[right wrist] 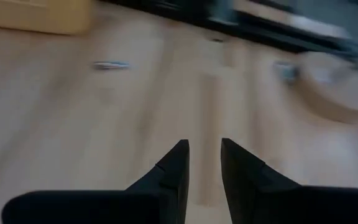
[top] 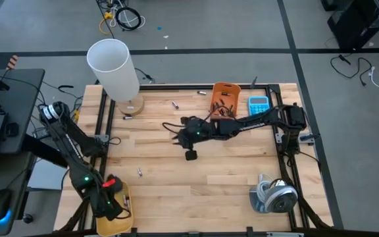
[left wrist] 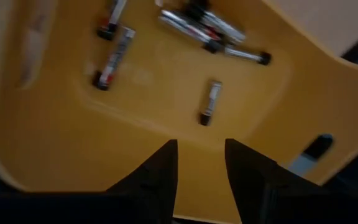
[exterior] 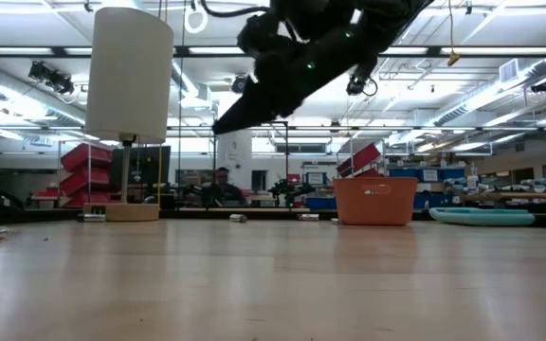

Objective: Sort batteries
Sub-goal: Put the silver battery into the yellow bin

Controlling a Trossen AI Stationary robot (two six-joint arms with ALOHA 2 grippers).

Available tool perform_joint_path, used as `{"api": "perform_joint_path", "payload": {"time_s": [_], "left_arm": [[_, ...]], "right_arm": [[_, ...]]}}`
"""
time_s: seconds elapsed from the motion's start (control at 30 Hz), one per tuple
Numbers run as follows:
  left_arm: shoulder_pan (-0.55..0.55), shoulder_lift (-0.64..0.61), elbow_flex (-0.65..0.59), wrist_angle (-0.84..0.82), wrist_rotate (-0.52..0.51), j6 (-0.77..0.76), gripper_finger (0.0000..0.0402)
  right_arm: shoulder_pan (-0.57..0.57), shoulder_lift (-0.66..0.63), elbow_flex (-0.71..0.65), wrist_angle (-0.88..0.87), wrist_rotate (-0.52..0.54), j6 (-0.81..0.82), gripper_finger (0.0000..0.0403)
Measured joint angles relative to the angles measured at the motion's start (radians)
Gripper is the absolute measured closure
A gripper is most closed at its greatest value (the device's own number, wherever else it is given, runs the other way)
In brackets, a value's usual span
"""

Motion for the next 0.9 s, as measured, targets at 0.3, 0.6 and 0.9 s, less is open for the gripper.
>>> {"api": "perform_joint_path", "payload": {"time_s": [0.3, 0.6, 0.9], "left_arm": [[0.001, -0.013, 0.000, -0.072, -0.044, 0.023, 0.0267], [0.001, -0.040, 0.001, -0.273, -0.134, 0.100, 0.0266], [0.001, -0.039, 0.001, -0.331, -0.190, 0.103, 0.0266]], "right_arm": [[-0.088, 0.003, 0.237, -0.324, 0.216, 0.198, 0.0330], [-0.254, 0.010, 0.334, -0.398, 0.206, 0.381, 0.0361], [-0.289, 0.127, 0.340, -0.351, 0.090, 0.405, 0.0364]]}}
